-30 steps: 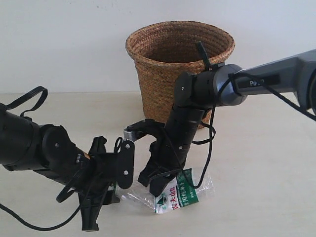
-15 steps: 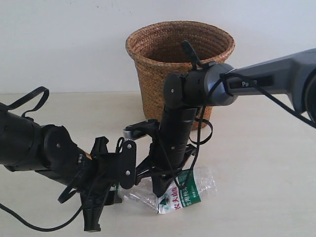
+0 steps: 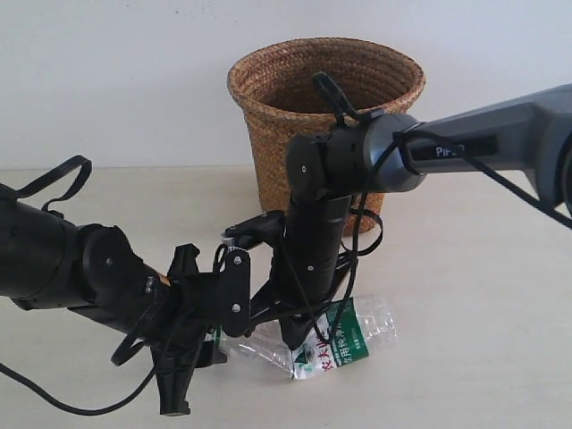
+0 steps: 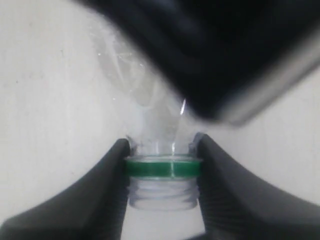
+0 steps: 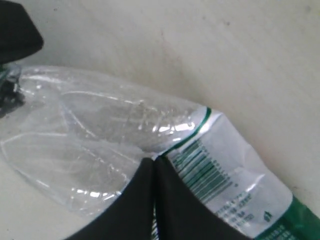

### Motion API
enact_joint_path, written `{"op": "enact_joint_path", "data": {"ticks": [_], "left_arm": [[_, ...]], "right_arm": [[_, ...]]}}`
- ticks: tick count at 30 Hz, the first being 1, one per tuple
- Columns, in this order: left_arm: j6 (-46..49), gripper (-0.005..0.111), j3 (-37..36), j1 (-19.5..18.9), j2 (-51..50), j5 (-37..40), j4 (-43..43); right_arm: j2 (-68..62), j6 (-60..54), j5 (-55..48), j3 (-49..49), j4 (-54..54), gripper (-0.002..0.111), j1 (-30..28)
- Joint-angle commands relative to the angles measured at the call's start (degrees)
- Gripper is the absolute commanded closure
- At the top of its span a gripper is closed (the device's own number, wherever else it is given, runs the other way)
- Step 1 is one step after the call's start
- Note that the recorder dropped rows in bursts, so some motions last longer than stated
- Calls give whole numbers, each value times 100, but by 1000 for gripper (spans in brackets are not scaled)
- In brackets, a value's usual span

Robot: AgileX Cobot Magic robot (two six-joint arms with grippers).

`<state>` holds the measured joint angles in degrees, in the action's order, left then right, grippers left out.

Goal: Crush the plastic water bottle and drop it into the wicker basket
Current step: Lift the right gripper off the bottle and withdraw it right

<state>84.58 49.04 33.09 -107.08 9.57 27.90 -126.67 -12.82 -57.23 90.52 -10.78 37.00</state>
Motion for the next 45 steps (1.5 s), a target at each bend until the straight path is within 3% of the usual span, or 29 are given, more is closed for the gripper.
{"op": "enact_joint_path", "data": {"ticks": [1,10,15,29,36,45], "left_arm": [[-32,103,6,12,40,37,18],[-32,103,6,12,40,37,18],[-32,103,6,12,40,37,18],[-32,103,6,12,40,24,18],[-32,103,6,12,40,-9,18],[-32,103,6,12,40,-20,18]], "right_arm": [[94,171,327,-178,990,108,-117],[725,630,942,-178,989,108,-264],[1053,632,638,-178,940,108,-510],[1343,-31,-170,-199,202,108,-510],[1919,-485,567,-1477,-309,108,-499],[1995,-565,1403,-2333,-250,108,-499]]}}
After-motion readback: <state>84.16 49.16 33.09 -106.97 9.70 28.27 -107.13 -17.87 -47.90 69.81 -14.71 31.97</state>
